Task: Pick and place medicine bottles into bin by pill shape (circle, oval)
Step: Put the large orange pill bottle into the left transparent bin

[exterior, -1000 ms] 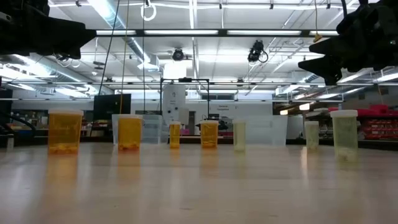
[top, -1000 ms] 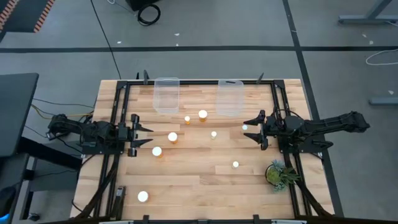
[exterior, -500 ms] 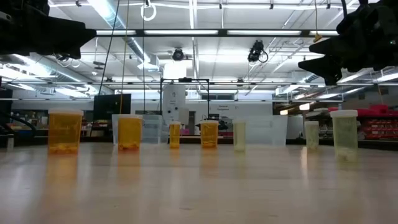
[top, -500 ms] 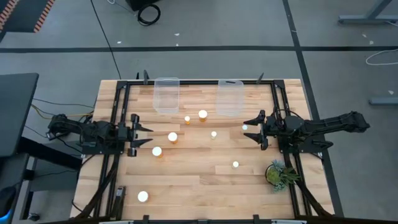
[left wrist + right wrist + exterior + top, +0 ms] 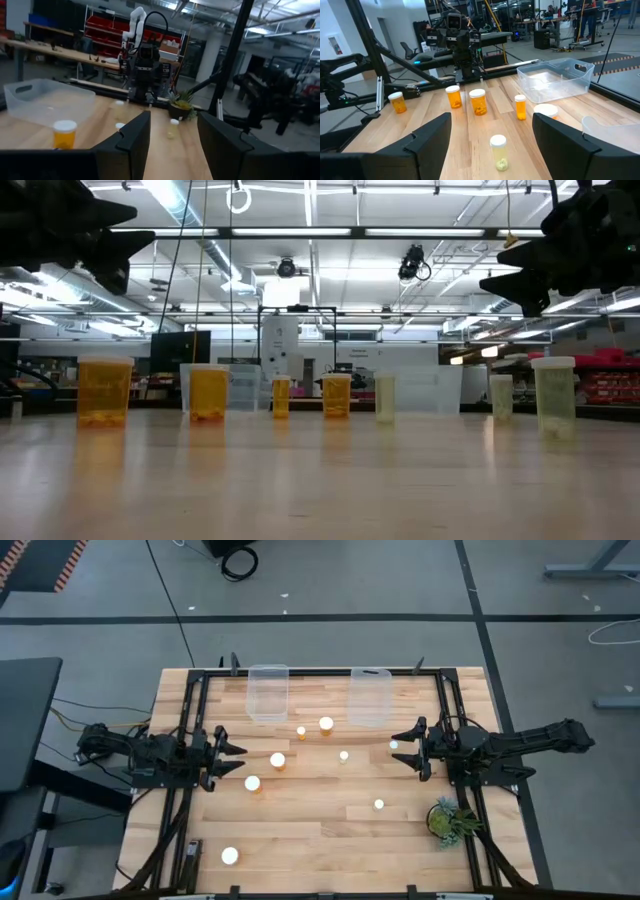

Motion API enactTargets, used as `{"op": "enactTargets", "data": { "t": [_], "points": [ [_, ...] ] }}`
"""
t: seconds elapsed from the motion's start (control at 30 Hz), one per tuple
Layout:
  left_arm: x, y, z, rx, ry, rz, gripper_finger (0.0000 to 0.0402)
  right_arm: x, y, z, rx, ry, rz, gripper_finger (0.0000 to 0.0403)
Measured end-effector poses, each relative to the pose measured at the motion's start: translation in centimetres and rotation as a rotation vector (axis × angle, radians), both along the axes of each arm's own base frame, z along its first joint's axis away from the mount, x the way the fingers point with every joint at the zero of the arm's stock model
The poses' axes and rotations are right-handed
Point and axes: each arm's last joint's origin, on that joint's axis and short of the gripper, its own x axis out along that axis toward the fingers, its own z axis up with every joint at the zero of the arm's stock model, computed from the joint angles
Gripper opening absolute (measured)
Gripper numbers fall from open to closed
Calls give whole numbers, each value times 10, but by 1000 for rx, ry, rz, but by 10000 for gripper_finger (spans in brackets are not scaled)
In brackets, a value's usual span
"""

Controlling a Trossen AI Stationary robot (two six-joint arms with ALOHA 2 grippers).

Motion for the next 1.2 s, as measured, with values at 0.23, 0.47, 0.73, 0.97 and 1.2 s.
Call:
{"op": "enactTargets", "data": {
  "t": [0.23, 0.47, 0.73, 0.97, 1.2],
  "points": [
    [0, 1, 0, -11, 5, 9, 172, 0, 0, 0, 0, 0, 0, 284],
    [1, -2, -9, -27, 90, -74, 172, 0, 0, 0, 0, 0, 0, 284],
    [9, -4, -20, -59, 280, -74, 172, 0, 0, 0, 0, 0, 0, 284],
    [21, -7, -21, -33, 418, -64, 172, 0, 0, 0, 0, 0, 0, 284],
    [34, -11, -9, 0, 488, -61, 172, 0, 0, 0, 0, 1, 0, 284]
  ]
}}
